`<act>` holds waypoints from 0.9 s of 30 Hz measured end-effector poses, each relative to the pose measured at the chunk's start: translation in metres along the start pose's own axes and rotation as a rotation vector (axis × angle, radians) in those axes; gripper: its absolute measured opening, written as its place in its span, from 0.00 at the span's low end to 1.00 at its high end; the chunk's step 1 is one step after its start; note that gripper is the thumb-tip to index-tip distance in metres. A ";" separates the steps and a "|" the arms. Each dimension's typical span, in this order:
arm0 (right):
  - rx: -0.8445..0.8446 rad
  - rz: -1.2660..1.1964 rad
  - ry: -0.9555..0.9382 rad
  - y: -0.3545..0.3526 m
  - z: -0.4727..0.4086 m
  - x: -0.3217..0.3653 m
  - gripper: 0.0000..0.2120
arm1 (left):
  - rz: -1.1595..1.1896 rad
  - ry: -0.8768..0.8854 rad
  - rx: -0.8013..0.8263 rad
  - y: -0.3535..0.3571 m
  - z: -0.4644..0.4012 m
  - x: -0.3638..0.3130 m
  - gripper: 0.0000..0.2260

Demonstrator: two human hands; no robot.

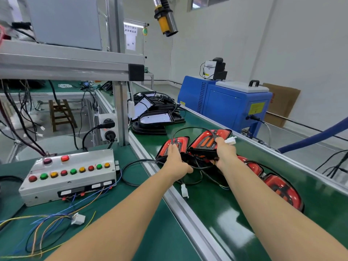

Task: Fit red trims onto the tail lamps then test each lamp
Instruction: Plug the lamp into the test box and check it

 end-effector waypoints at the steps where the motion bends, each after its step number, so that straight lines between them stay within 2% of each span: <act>1: -0.007 0.010 0.000 0.000 -0.002 0.001 0.12 | -0.017 0.003 0.003 0.001 -0.001 0.000 0.44; 8: 0.010 0.175 0.041 0.001 -0.013 0.001 0.18 | -0.189 0.043 -0.014 0.006 -0.006 -0.002 0.45; 11: 0.018 0.333 -0.016 -0.004 -0.021 0.003 0.23 | -0.293 0.061 -0.018 0.009 -0.008 -0.001 0.45; 13: 0.023 0.417 -0.047 -0.009 -0.024 0.003 0.22 | -0.340 0.048 -0.019 0.011 -0.011 0.002 0.45; 16: 0.039 0.377 0.002 -0.016 -0.027 -0.004 0.17 | -0.424 0.035 -0.020 0.015 -0.013 0.007 0.44; 20: 0.004 0.324 -0.004 -0.022 -0.026 -0.006 0.24 | -0.531 0.027 -0.020 0.023 -0.012 0.009 0.43; 23: -0.075 0.290 -0.086 -0.027 -0.025 -0.001 0.27 | -0.638 0.019 -0.083 0.025 -0.012 0.006 0.42; 27: -0.112 0.295 -0.305 -0.031 -0.019 0.009 0.27 | -0.727 0.050 -0.166 0.024 -0.011 0.001 0.41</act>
Point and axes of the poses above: each hand's wrist, its own z-axis away from the middle knuckle, its own y-axis out of the palm, x = y × z, the point moved 6 cm from there along -z, towards the middle knuckle, and after that the axes turned 11 degrees about -y, right-handed, at the moved point
